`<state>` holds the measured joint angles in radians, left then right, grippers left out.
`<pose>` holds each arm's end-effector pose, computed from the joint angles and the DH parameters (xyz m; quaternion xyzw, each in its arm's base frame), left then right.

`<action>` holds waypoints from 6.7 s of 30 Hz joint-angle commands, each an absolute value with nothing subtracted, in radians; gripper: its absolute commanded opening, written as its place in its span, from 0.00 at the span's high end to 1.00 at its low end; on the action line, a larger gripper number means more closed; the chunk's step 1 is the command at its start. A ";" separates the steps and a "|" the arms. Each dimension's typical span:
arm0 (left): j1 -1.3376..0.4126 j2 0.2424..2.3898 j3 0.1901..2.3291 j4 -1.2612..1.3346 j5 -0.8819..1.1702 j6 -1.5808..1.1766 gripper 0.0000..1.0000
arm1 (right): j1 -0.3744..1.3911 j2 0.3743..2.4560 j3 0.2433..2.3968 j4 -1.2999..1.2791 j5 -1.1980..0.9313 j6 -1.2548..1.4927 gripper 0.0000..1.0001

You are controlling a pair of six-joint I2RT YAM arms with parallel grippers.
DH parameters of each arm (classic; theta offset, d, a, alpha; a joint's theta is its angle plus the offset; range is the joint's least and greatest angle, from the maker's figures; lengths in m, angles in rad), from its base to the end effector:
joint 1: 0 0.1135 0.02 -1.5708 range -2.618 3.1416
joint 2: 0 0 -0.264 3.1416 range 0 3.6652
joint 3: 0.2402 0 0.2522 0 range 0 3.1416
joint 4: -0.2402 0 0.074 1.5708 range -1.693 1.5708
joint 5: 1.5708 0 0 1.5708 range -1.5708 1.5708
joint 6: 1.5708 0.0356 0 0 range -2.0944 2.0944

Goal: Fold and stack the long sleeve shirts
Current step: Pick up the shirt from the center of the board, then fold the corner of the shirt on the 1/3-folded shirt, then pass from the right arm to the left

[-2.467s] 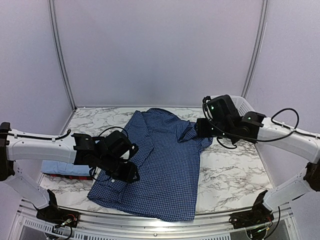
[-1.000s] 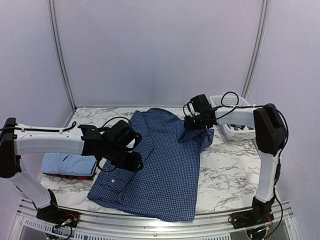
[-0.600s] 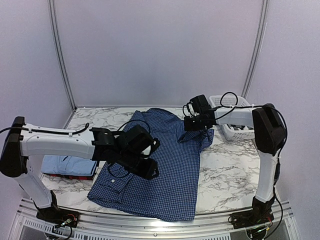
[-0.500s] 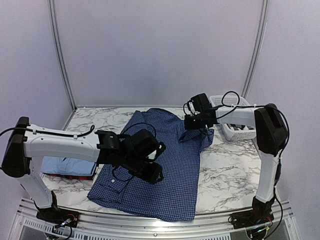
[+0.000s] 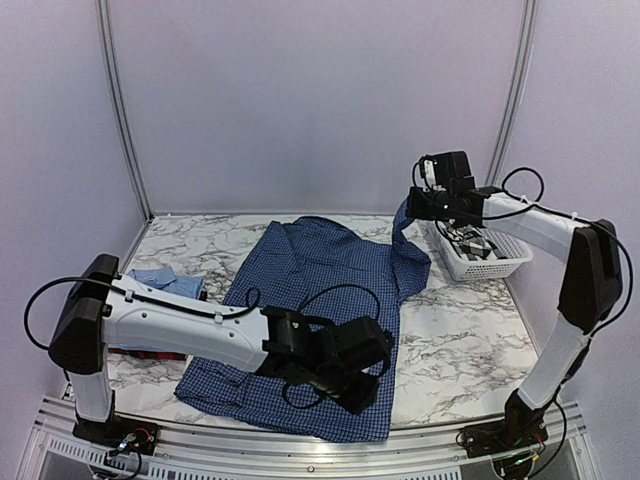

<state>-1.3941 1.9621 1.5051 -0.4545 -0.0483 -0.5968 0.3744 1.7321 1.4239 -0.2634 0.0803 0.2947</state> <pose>0.0780 -0.4270 0.2167 0.3600 0.8747 -0.2591 0.1953 0.3790 0.1459 0.2977 -0.0157 0.8771 0.1239 0.4637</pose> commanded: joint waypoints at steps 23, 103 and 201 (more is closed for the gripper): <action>-1.653 2.398 2.038 -0.903 -0.468 -0.737 0.59 | 0.374 1.503 1.280 -0.288 0.072 0.336 1.00; -1.286 1.380 0.796 -0.454 -0.131 -0.875 1.00 | 0.642 2.046 1.862 0.465 -0.359 0.424 1.00; -0.793 1.331 1.212 -0.586 -0.310 -0.585 0.52 | 0.739 2.219 1.870 0.381 -0.730 0.489 1.00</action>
<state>-0.9165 1.2850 1.1015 -0.5945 -0.2844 -0.7658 0.7116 2.3310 1.9102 0.3954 -0.6888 0.5659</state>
